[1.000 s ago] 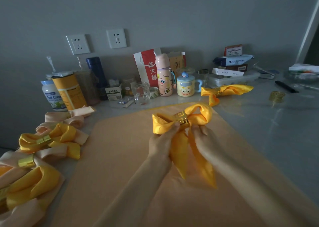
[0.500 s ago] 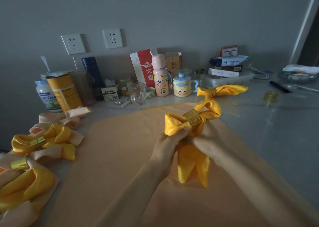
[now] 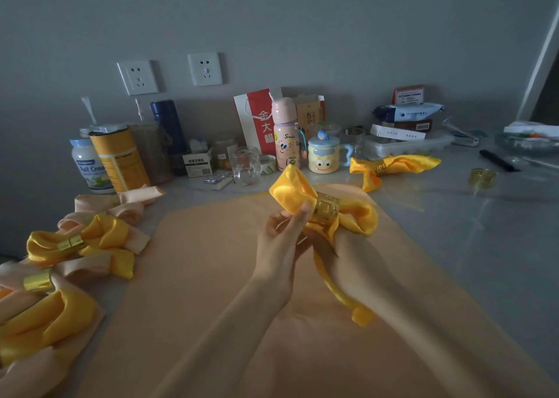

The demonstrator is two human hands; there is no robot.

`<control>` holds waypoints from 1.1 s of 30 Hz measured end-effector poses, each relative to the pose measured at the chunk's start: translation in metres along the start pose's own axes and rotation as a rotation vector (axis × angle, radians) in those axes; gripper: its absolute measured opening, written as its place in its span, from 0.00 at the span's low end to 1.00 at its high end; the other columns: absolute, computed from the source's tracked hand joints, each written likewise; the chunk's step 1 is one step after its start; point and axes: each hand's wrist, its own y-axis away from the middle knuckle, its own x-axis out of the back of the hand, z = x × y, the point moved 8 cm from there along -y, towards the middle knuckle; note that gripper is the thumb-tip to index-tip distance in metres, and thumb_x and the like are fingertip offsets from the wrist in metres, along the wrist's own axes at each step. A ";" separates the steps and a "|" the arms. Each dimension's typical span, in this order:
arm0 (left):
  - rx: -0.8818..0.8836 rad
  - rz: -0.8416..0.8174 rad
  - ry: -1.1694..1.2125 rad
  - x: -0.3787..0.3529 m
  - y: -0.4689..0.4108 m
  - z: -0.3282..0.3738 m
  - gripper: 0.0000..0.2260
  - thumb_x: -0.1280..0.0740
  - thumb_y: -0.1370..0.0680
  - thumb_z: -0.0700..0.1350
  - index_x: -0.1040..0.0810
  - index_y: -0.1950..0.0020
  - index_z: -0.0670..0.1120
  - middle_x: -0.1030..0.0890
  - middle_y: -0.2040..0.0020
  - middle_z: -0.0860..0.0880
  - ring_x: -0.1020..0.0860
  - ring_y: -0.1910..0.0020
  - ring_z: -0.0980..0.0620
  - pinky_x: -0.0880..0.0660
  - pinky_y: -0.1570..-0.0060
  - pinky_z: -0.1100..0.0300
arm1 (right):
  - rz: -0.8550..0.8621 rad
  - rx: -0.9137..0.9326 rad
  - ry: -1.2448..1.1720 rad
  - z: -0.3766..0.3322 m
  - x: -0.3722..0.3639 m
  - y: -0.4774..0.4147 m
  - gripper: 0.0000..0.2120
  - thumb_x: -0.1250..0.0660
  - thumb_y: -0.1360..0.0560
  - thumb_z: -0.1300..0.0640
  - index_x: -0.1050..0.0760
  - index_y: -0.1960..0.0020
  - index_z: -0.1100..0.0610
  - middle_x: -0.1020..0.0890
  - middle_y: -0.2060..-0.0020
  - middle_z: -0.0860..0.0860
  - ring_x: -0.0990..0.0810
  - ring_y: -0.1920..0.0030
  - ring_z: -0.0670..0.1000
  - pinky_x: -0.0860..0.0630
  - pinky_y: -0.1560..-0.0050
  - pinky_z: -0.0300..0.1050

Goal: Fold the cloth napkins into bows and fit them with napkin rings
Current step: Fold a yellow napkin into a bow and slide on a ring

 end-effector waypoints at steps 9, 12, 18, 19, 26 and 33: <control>0.107 -0.062 -0.103 -0.003 0.001 0.004 0.25 0.28 0.33 0.54 0.23 0.38 0.45 0.17 0.49 0.47 0.20 0.50 0.51 0.22 0.54 0.58 | -0.085 0.243 0.228 -0.010 0.007 0.000 0.15 0.47 0.19 0.50 0.34 0.33 0.49 0.21 0.46 0.54 0.21 0.49 0.59 0.25 0.53 0.50; 0.152 -0.062 -0.081 -0.001 0.000 0.005 0.22 0.28 0.33 0.53 0.21 0.43 0.45 0.17 0.53 0.48 0.19 0.55 0.53 0.22 0.53 0.58 | -0.094 0.193 0.189 -0.007 0.007 -0.004 0.14 0.44 0.20 0.47 0.31 0.37 0.47 0.19 0.48 0.50 0.20 0.50 0.54 0.24 0.51 0.50; 0.208 -0.123 -0.116 0.002 -0.001 0.020 0.13 0.32 0.27 0.53 0.19 0.47 0.48 0.16 0.52 0.48 0.20 0.50 0.50 0.24 0.52 0.54 | -0.159 0.033 -0.536 -0.001 0.028 -0.010 0.20 0.40 0.28 0.35 0.22 0.49 0.49 0.19 0.56 0.48 0.21 0.52 0.43 0.28 0.49 0.38; 0.207 -0.123 -0.126 0.003 0.000 0.022 0.13 0.32 0.27 0.53 0.19 0.47 0.48 0.17 0.52 0.48 0.20 0.51 0.50 0.24 0.55 0.55 | -0.137 -0.008 -0.619 0.006 0.029 -0.012 0.22 0.39 0.29 0.32 0.22 0.48 0.47 0.18 0.53 0.49 0.20 0.49 0.47 0.27 0.45 0.44; 0.215 -0.149 -0.156 -0.001 0.005 0.016 0.16 0.30 0.32 0.54 0.19 0.47 0.50 0.16 0.50 0.48 0.20 0.50 0.50 0.24 0.58 0.55 | -0.127 -0.206 -0.972 0.020 0.018 -0.014 0.17 0.25 0.35 0.50 0.20 0.48 0.51 0.17 0.55 0.54 0.19 0.54 0.53 0.25 0.57 0.46; 0.121 -0.199 -0.288 -0.002 0.005 0.021 0.19 0.30 0.35 0.55 0.20 0.48 0.48 0.17 0.50 0.46 0.19 0.53 0.49 0.22 0.55 0.56 | -0.084 -0.290 -0.944 0.034 0.017 -0.016 0.12 0.28 0.32 0.54 0.20 0.49 0.52 0.16 0.58 0.50 0.19 0.54 0.49 0.27 0.53 0.46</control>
